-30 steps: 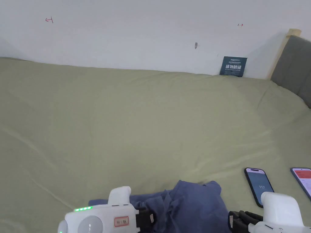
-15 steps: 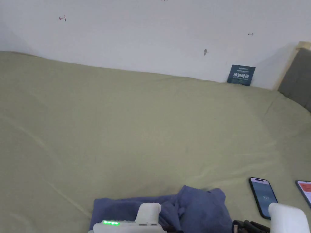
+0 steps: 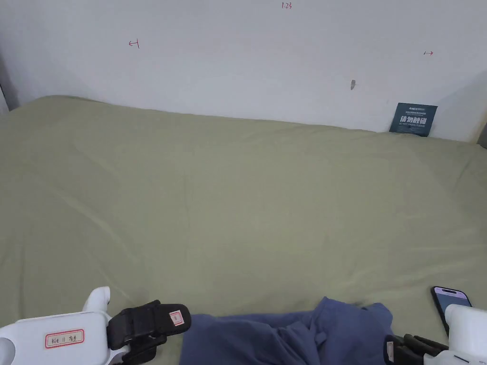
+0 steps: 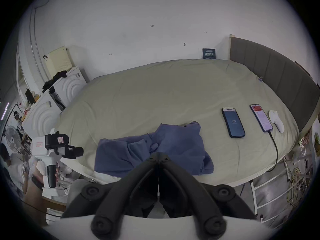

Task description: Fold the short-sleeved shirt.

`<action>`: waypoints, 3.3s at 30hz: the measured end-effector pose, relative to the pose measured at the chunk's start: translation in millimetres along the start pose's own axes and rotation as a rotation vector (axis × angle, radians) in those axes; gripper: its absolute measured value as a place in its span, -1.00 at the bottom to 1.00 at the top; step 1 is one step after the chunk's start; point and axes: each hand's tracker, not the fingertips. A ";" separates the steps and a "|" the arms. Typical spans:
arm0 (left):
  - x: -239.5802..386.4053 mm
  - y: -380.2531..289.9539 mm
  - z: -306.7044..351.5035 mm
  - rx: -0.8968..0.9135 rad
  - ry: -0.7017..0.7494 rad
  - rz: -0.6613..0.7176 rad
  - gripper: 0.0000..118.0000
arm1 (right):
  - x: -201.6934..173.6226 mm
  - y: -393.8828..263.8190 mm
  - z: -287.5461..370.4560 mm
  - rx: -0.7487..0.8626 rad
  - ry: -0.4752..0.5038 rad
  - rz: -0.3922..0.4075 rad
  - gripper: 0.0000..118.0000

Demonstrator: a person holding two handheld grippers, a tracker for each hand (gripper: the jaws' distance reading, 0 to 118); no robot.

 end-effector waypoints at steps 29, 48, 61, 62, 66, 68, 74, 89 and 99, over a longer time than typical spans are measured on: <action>27.5 35.8 25.2 0.018 0.305 -0.217 -0.83 | -6.0 -6.9 -12.6 -0.041 0.041 -0.017 -0.96; 100.7 23.3 -10.1 -0.016 0.833 -0.567 -0.83 | -22.8 -6.9 -13.3 -0.064 0.062 0.035 -0.96; 120.4 -15.4 -96.0 -0.150 0.564 -0.562 0.59 | -9.2 -16.8 -7.0 -0.055 0.045 -0.008 -0.95; 120.4 -14.3 -95.8 -0.144 0.534 -0.533 0.58 | -9.2 -17.4 -6.9 -0.057 0.045 -0.008 -0.95; 128.2 -8.3 -79.3 -0.132 0.407 -0.509 0.58 | -7.9 -20.0 -7.7 -0.063 0.045 -0.011 -0.95; 126.9 -2.7 -67.4 -0.096 0.380 -0.543 0.58 | -7.2 -20.6 -8.9 -0.066 0.044 -0.015 -0.95; 77.4 17.5 -53.1 -0.057 0.328 -0.456 -1.00 | -9.0 -22.0 -10.5 -0.066 0.057 -0.013 -0.95; 37.0 -59.5 -132.1 -0.219 0.181 -0.374 -1.00 | -20.1 -14.1 -1.5 -0.020 0.086 0.017 -0.96; 100.7 8.7 34.7 0.189 0.231 -0.521 -1.00 | -50.0 14.2 -69.2 -0.044 0.368 0.113 -0.96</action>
